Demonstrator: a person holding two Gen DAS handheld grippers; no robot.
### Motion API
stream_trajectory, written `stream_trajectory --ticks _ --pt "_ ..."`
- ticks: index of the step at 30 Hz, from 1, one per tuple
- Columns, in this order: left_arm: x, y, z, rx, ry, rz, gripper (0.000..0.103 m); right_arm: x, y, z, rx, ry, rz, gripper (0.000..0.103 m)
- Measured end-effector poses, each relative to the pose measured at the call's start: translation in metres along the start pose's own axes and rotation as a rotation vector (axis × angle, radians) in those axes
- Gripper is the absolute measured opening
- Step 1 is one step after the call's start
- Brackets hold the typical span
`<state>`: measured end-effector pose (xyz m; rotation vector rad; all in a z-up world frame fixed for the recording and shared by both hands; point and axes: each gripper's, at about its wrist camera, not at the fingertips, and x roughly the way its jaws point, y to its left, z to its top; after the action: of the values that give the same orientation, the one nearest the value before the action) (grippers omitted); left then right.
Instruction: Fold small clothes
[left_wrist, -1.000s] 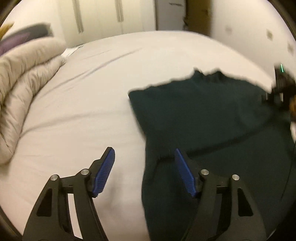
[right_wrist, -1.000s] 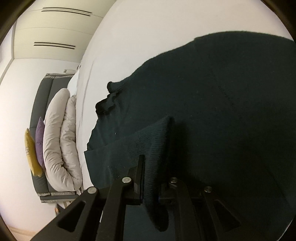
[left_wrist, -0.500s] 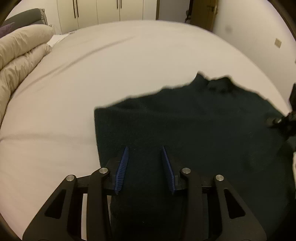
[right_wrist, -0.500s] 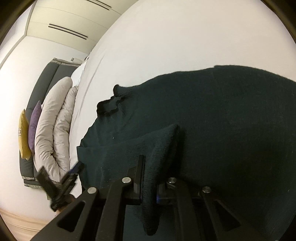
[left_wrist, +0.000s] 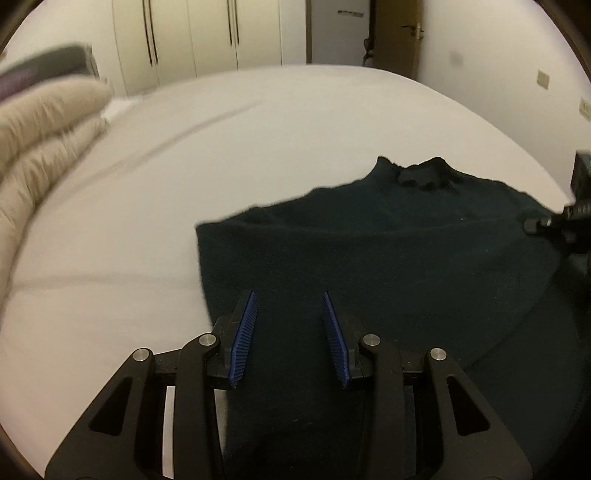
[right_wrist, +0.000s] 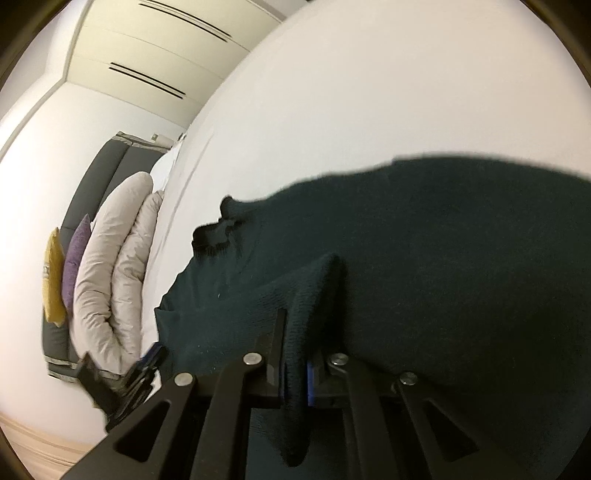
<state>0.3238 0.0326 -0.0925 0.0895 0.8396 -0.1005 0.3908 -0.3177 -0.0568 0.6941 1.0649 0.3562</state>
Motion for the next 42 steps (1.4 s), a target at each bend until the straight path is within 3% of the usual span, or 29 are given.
stream_trajectory --ticks 3,6,8,10,12,13,16,18,23,26,28,29,31,33,35,36,38,39,42 --pt "0.020 0.000 -0.005 -0.007 0.082 -0.001 0.036 0.000 -0.006 0.003 0.014 -0.004 -0.007 0.006" --pt "0.027 0.005 -0.012 -0.042 0.063 -0.028 0.037 0.001 -0.013 0.000 0.020 0.004 0.024 0.007" --pt "0.024 0.006 -0.010 -0.040 0.062 -0.033 0.037 -0.007 -0.014 -0.004 0.047 0.007 0.030 0.016" --pt "0.009 0.017 -0.006 -0.084 0.041 -0.089 0.037 -0.023 -0.013 -0.010 0.071 -0.026 -0.011 0.027" --pt "-0.020 0.046 0.000 -0.172 -0.053 -0.122 0.039 -0.038 -0.009 -0.014 0.062 -0.072 -0.039 0.055" --pt "-0.032 0.062 0.003 -0.212 -0.092 -0.105 0.042 -0.043 -0.008 -0.016 0.057 -0.090 -0.051 0.060" --pt "-0.053 0.107 0.009 -0.317 -0.125 -0.048 0.045 -0.051 -0.003 -0.017 0.048 -0.103 -0.060 0.062" --pt "-0.057 0.115 0.010 -0.335 -0.122 -0.040 0.045 -0.050 0.003 -0.017 0.046 -0.105 -0.065 0.062" --pt "-0.045 0.069 0.012 -0.192 -0.079 -0.075 0.045 -0.053 0.046 -0.025 -0.082 -0.143 -0.078 0.061" --pt "-0.014 0.027 0.009 -0.099 0.010 -0.064 0.045 -0.052 0.066 -0.030 -0.147 -0.166 -0.052 0.061" --pt "0.018 0.011 -0.002 -0.039 0.090 -0.007 0.045 -0.041 0.065 -0.032 -0.138 -0.136 0.024 0.065" --pt "0.028 0.008 -0.009 -0.021 0.100 0.012 0.046 -0.025 0.056 -0.035 -0.107 -0.073 0.061 0.071" --pt "0.028 0.012 -0.018 -0.048 0.047 -0.009 0.047 -0.005 0.037 -0.039 -0.077 -0.010 0.024 0.068" --pt "0.027 0.014 -0.018 -0.058 0.051 -0.021 0.048 -0.009 0.005 -0.043 -0.010 -0.059 0.087 0.035" --pt "0.027 0.015 -0.019 -0.066 0.055 -0.033 0.048 -0.027 -0.028 -0.046 0.139 -0.119 0.163 0.028" --pt "0.027 0.016 -0.020 -0.068 0.054 -0.033 0.049 -0.046 -0.043 -0.050 0.195 -0.177 0.163 0.029" --pt "0.025 0.015 -0.022 -0.069 0.047 -0.028 0.049 -0.084 -0.059 -0.059 0.221 -0.283 0.060 0.034" --pt "0.025 0.012 -0.023 -0.065 0.045 -0.022 0.049 -0.110 -0.070 -0.066 0.249 -0.333 0.019 0.050" --pt "0.030 0.010 -0.022 -0.064 0.047 -0.015 0.050 -0.184 -0.103 -0.099 0.369 -0.493 0.004 0.070"
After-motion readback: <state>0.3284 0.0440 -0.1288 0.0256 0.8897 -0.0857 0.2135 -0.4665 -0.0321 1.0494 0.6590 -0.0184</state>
